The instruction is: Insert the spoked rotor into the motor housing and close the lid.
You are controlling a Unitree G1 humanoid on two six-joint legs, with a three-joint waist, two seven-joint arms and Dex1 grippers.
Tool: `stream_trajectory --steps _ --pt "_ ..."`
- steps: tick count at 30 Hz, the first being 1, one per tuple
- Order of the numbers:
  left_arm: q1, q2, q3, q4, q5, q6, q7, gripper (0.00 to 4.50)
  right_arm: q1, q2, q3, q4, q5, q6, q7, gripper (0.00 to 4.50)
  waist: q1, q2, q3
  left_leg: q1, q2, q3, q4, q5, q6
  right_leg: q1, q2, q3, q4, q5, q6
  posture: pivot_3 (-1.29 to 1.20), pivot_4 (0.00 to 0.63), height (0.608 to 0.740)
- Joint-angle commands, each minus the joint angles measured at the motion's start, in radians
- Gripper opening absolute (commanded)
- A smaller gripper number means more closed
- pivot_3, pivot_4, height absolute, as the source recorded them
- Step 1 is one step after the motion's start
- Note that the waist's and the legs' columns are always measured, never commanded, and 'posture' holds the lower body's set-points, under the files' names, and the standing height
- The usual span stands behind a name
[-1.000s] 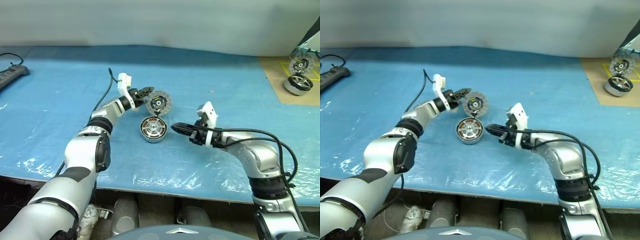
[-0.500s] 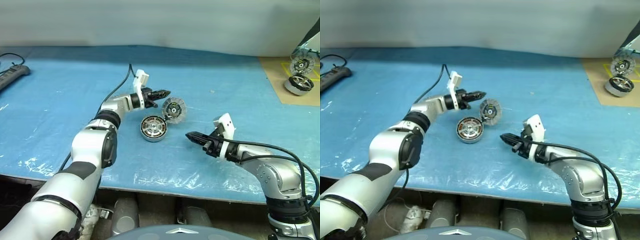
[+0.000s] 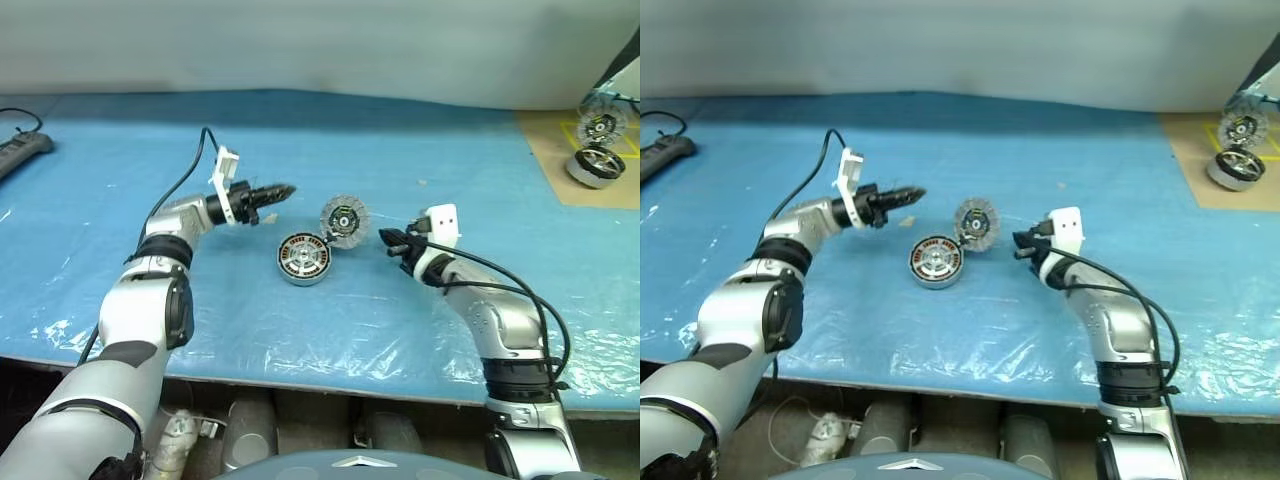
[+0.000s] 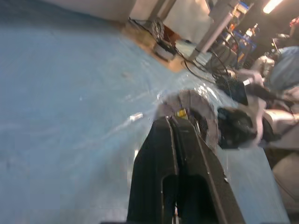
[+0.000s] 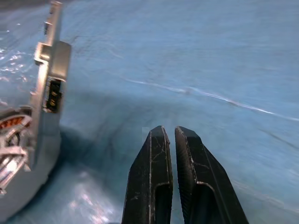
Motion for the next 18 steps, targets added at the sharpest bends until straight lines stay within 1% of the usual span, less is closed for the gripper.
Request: stream_trajectory --steps 1,3,5,9,13,18 --pt "0.148 0.053 -0.041 -0.317 -0.06 0.123 -0.051 0.05 -0.047 0.036 0.042 -0.009 0.04 -0.029 0.063 0.22 0.0 0.0 0.0 -0.002 0.002 0.0 0.0 0.0 0.0 -0.001 0.0 0.0 0.0 0.0 0.0 0.0 0.15 0.74" --pt "0.233 0.083 -0.053 -0.444 -0.081 0.181 -0.034 0.05 -0.065 0.047 0.056 -0.018 0.078 -0.013 0.119 0.22 0.004 0.0 0.0 -0.005 0.003 0.0 0.001 0.0 0.0 -0.003 0.0 -0.002 0.0 -0.001 -0.001 0.0 0.15 0.74" --pt "0.299 0.106 -0.059 -0.533 -0.101 0.229 -0.014 0.05 -0.091 0.042 0.066 -0.005 0.089 -0.012 0.156 0.22 0.005 0.0 0.0 -0.005 0.004 0.0 0.001 0.0 0.0 -0.003 0.0 -0.003 0.001 -0.002 -0.004 0.0 0.15 0.74" --pt "0.378 0.116 -0.055 -0.648 -0.146 0.287 0.042 0.05 -0.139 0.03 0.077 0.026 0.104 -0.004 0.215 0.22 0.001 0.0 0.0 -0.003 0.003 0.0 0.003 -0.002 -0.003 -0.001 -0.001 -0.002 0.002 -0.003 -0.004 0.0 0.15 0.74" --pt "0.397 0.12 -0.028 -0.711 -0.205 0.34 0.1 0.05 -0.156 0.019 0.113 0.03 0.092 -0.004 0.264 0.22 -0.001 0.0 0.0 -0.002 0.004 0.0 0.004 -0.002 -0.003 -0.001 0.001 -0.001 0.003 -0.003 -0.004 0.0 0.15 0.74" --pt "0.401 0.154 -0.025 -0.706 -0.234 0.343 0.123 0.05 -0.172 0.023 0.138 0.067 0.069 -0.031 0.285 0.22 -0.006 0.0 0.0 -0.001 0.003 0.0 0.004 -0.002 -0.004 -0.001 0.004 0.0 0.004 -0.003 -0.004 0.0 0.15 0.74"
